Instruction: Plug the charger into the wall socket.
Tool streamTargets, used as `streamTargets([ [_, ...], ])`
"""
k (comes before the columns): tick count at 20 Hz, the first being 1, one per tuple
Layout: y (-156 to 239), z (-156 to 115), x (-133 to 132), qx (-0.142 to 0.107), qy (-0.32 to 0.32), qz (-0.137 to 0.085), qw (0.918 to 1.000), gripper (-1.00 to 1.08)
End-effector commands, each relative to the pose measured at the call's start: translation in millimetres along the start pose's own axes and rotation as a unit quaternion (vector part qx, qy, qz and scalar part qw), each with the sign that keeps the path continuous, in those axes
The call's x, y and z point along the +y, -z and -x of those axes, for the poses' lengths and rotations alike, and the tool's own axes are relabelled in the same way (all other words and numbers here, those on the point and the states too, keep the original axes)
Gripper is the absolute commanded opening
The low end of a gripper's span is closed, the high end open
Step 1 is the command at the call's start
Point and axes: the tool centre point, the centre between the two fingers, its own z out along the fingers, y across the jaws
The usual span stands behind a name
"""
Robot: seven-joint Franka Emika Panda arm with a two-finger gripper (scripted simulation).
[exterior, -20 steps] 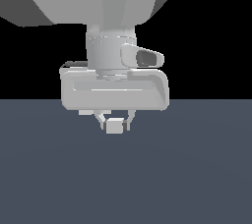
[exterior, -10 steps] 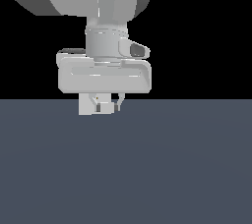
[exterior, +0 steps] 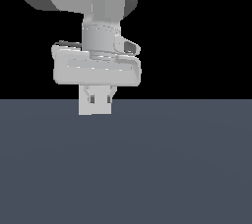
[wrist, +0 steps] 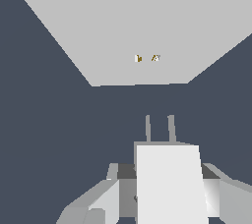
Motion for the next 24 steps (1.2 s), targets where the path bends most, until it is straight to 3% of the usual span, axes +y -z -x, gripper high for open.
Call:
streamTargets([
  [1,1.5,-3.9,-2.3,0.0,0.011,-0.003,0.9999,-1.0],
  [15,1.3,-6.7,-3.9,-0.001,0.015,-0.004,0.9999,-1.0],
  [24,-5.1,-30.3,-4.8,-0.001,0.015,-0.004,0.9999,-1.0],
])
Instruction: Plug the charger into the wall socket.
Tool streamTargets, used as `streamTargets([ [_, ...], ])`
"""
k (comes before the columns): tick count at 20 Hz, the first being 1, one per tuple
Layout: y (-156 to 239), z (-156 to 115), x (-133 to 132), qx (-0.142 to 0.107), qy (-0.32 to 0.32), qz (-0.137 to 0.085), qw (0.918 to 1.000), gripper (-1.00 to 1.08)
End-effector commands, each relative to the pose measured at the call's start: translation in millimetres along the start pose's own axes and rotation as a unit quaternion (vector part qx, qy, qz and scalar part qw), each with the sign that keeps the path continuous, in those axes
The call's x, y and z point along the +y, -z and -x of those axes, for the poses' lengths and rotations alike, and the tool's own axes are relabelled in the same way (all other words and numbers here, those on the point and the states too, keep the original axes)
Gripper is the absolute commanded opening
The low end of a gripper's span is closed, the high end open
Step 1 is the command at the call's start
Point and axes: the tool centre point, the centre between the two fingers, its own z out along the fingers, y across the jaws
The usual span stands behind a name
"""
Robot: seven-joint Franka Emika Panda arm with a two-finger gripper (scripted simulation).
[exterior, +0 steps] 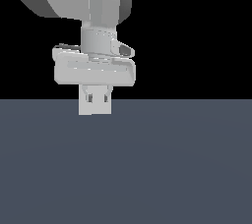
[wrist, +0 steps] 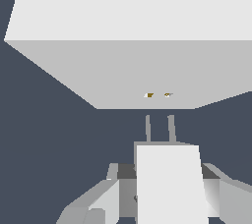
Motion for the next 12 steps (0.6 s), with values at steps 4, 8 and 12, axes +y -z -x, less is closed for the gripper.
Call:
streamTargets([
  [4,-4.7,-18.8,-0.2,0.0,0.0,0.0,1.0,-1.0],
  [8,-6.6,-26.4,-0.1,0.0,0.0,0.0,1.0,-1.0],
  [12,-7.2,-28.7,0.1,0.0,0.0,0.0,1.0,-1.0],
])
